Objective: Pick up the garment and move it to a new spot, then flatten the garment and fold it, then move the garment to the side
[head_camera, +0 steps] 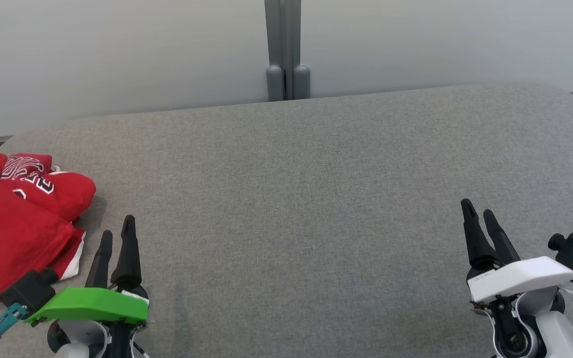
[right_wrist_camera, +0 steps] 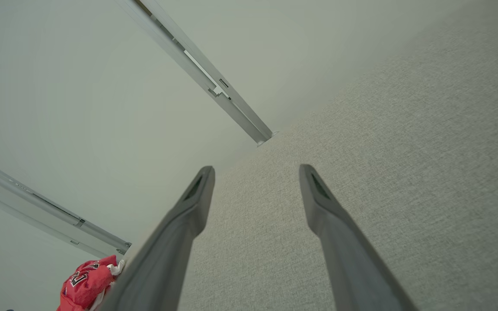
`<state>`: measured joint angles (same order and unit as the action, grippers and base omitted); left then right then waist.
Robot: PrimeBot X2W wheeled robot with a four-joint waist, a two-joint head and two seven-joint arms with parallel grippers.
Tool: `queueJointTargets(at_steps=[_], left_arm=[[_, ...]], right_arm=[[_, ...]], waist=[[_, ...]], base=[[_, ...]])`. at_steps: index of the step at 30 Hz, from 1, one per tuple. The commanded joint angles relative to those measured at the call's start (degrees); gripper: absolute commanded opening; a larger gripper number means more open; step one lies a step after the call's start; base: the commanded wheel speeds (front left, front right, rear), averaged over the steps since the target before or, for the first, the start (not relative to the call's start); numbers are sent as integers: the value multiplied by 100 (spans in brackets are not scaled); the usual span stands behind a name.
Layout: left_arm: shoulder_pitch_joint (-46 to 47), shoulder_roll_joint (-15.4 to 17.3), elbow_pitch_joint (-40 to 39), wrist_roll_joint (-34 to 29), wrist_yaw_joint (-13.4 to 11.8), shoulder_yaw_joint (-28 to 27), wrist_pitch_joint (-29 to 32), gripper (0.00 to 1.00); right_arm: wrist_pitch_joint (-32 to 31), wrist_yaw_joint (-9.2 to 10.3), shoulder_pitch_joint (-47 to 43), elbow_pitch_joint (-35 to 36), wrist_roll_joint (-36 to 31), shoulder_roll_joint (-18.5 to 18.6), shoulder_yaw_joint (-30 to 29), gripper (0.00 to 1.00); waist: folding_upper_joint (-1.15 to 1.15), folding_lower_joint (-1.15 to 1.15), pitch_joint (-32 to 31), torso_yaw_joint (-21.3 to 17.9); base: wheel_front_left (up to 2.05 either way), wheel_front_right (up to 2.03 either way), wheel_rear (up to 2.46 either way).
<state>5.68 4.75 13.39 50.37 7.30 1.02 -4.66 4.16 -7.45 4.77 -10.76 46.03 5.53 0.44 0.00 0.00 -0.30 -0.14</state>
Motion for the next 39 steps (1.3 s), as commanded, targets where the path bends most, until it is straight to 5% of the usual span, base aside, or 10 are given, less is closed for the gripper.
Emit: queueJointTargets(at_steps=[1,39], left_arm=[[171,66,-38,-202,-9,16,-59,100],[249,81,582,-2474,-98,222,-628,100]], right_arm=[[70,-3,29,81,-211,47,22,100],[564,-4,-39,-58,-2426,-7,181,100]], waist=[[0,0,0,2],[0,0,-16,-4]], base=[[0,0,0],[0,0,0]])
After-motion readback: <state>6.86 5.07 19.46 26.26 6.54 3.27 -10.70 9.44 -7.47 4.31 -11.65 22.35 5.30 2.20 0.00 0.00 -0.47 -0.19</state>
